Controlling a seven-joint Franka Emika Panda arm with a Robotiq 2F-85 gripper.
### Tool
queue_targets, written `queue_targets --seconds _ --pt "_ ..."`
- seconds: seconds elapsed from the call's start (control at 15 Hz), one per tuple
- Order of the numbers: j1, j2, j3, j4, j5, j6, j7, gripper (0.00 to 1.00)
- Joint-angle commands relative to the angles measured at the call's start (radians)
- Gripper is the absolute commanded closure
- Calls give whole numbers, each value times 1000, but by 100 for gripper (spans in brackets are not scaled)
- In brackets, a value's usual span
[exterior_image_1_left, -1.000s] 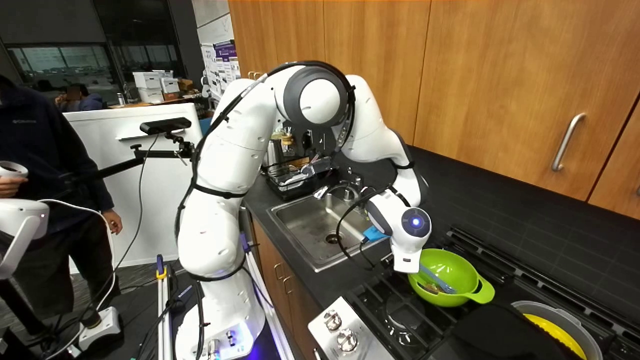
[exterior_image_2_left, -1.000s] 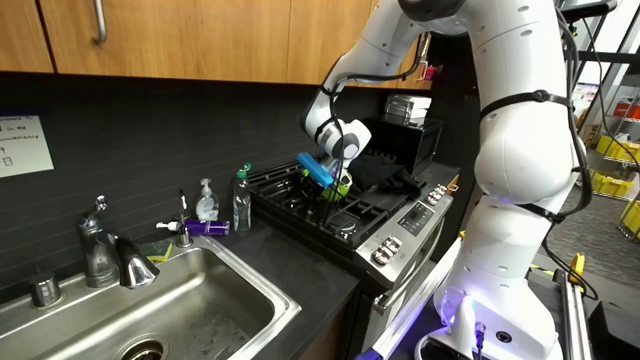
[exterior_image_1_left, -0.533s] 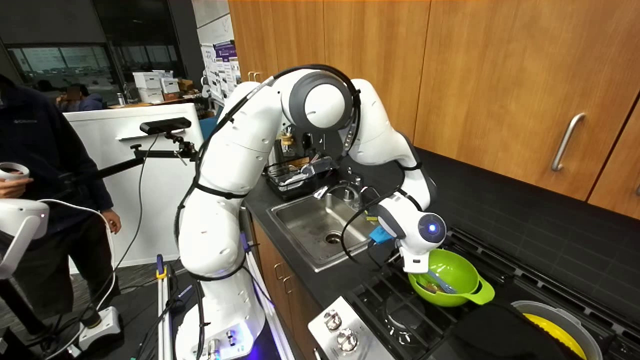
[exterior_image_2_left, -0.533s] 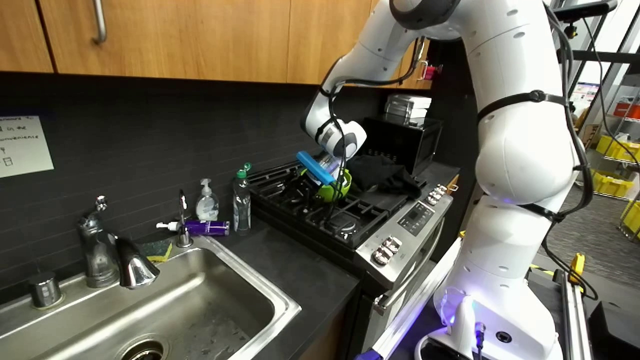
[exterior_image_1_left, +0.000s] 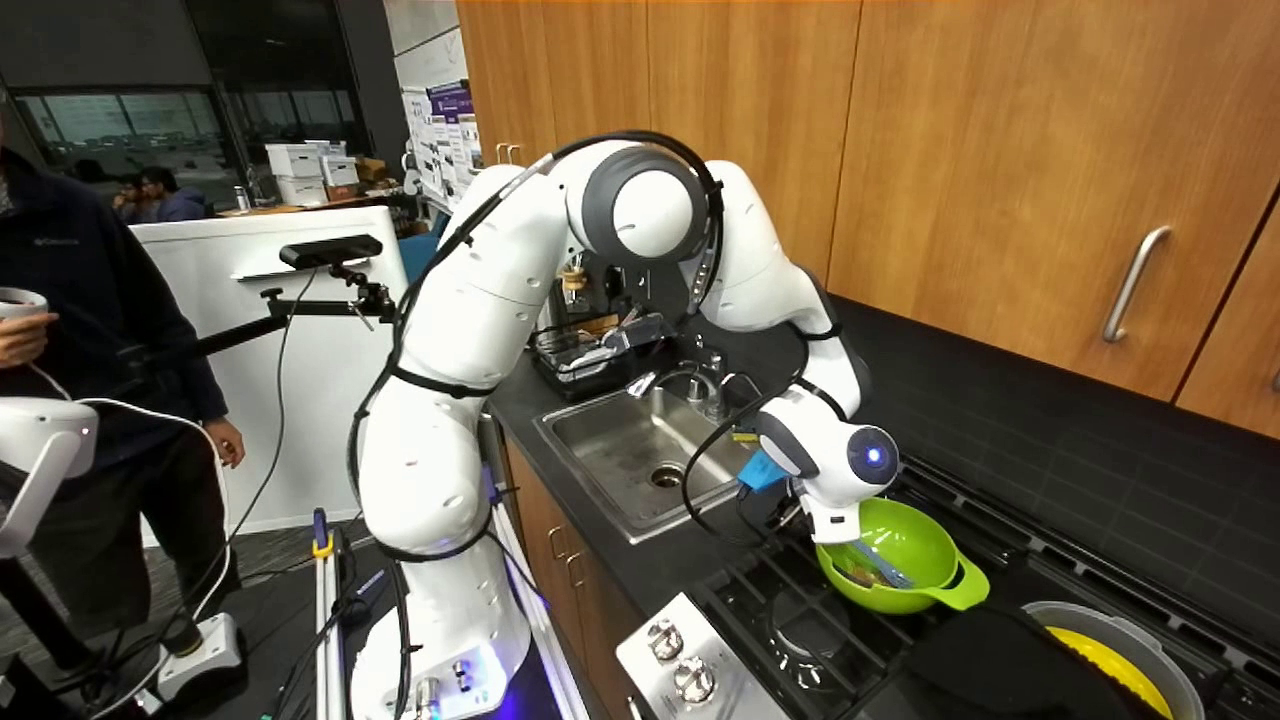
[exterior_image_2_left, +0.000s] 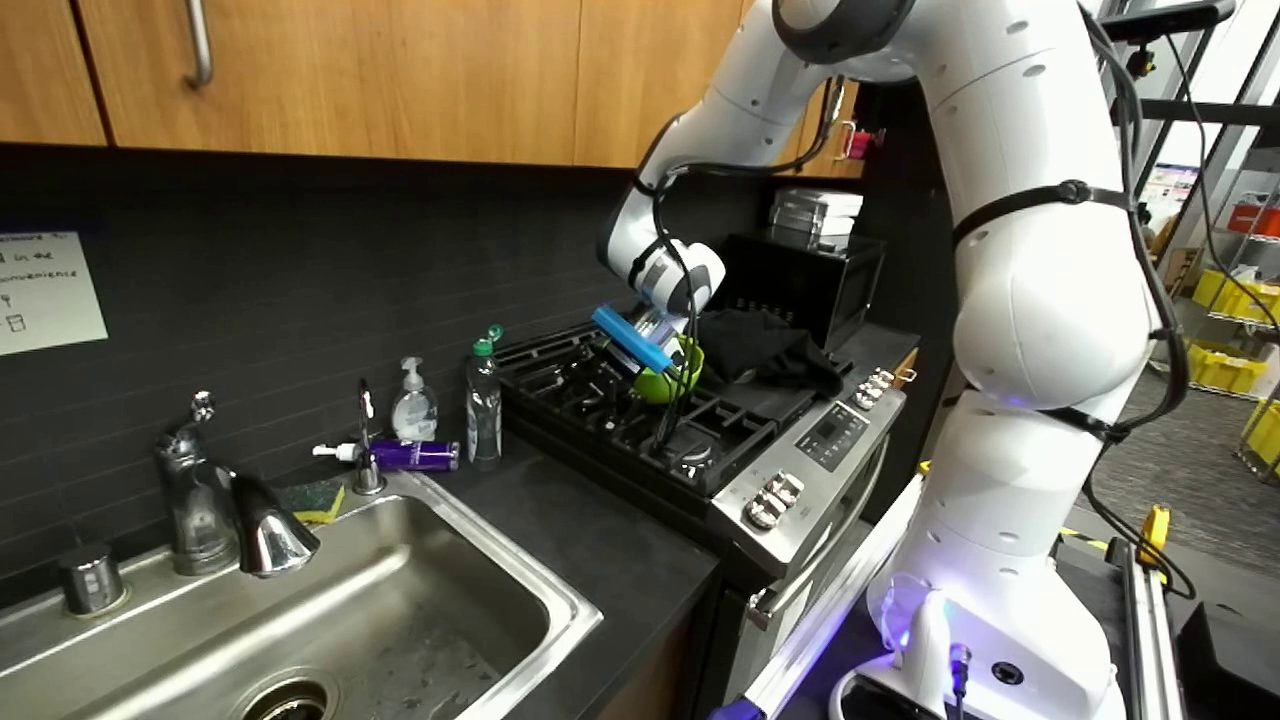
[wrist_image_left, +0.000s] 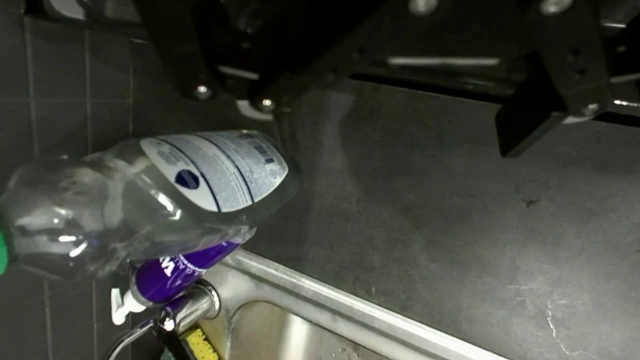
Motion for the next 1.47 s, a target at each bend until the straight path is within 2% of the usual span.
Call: queue_targets --seconds 0.0,0.53,0.6,0.8,1.07,1.4 --pt "23 -41 1 -49 49 31 -100 0" --pt "69 -49 1 -76 165 90 -217 0" --pt "80 -51 -3 -81 128 81 -196 0" --pt "131 -38 -8 -69 81 148 -77 0" --pt "185 -33 -8 -65 -65 212 115 0" --pt "196 -44 -4 -62 -207 212 266 0"
